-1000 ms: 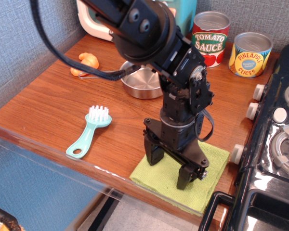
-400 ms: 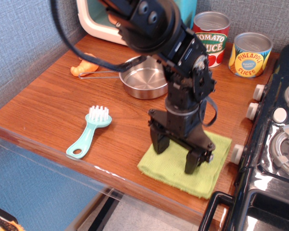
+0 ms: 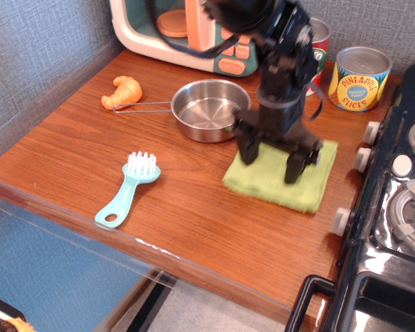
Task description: Slide the towel in front of the canned food
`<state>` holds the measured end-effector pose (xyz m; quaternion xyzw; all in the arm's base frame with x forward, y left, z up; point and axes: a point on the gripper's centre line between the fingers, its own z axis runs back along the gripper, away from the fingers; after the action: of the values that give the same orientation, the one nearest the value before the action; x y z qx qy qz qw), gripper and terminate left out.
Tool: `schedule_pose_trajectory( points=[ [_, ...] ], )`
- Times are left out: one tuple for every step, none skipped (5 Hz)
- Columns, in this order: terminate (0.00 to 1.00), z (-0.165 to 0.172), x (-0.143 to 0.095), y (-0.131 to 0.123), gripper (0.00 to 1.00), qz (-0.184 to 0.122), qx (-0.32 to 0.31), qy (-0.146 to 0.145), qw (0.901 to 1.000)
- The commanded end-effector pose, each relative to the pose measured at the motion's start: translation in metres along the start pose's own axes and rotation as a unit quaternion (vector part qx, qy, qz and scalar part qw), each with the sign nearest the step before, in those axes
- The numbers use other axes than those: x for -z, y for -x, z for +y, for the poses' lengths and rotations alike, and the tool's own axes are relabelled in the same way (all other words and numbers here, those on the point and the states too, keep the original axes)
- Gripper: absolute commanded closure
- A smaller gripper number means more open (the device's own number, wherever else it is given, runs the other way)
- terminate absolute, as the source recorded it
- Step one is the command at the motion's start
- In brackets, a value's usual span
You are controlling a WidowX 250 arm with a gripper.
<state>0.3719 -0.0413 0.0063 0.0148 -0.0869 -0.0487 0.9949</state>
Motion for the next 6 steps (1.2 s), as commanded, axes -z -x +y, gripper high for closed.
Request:
schedule_pose_trajectory(
  points=[
    [0.0, 0.008, 0.013, -0.036, 0.0, -0.01, -0.012, -0.004, 0.9999],
    [0.0, 0.007, 0.014, -0.04, 0.0, -0.011, -0.008, -0.002, 0.9999],
    [0.0, 0.013, 0.0, -0.045, 0.0, -0.027, -0.008, 0.002, 0.9996],
    [0.0, 0.016, -0.045, -0.072, 0.0, -0.07, -0.016, 0.026, 0.9971],
    [0.0, 0.015, -0.091, -0.102, 0.0, -0.101, -0.015, 0.037, 0.9941],
    [0.0, 0.012, -0.134, -0.112, 0.0, -0.122, -0.008, 0.066, 0.9902]
  ],
)
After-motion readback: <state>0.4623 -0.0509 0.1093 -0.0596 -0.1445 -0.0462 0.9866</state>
